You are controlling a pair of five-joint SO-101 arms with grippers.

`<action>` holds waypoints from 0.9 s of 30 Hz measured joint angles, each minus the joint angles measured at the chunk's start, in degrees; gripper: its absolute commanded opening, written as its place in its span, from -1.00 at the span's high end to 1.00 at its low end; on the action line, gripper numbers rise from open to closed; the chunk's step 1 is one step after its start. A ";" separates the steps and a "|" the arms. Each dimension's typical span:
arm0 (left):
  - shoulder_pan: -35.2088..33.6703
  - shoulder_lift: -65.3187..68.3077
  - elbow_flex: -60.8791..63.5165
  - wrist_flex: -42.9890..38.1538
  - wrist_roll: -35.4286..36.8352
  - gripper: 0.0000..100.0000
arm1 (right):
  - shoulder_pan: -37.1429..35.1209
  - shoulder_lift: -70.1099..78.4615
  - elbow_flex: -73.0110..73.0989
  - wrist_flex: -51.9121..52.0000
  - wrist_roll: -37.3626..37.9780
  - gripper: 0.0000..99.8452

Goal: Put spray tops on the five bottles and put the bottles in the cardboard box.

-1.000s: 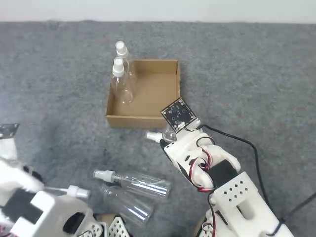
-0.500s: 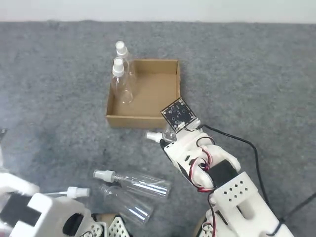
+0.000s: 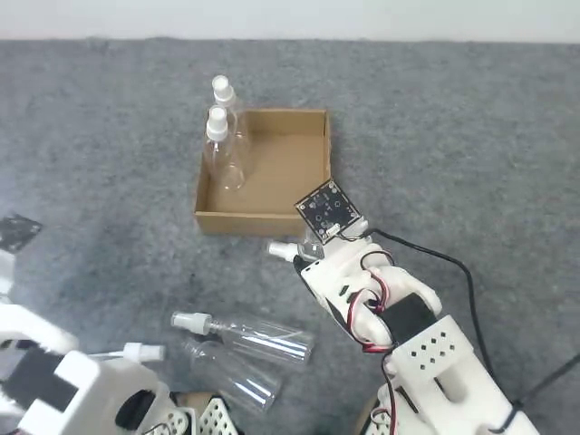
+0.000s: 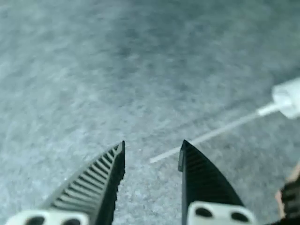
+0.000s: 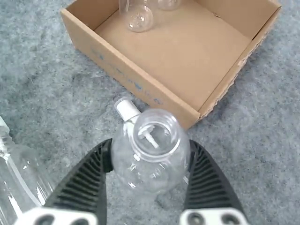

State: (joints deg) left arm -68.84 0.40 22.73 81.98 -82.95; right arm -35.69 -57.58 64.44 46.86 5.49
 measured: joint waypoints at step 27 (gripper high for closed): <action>10.29 0.00 8.53 1.32 -12.92 0.71 | 0.00 0.00 0.00 0.00 1.05 0.90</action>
State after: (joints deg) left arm -58.55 0.40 31.25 83.30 -95.87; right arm -35.69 -57.58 64.44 46.86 6.55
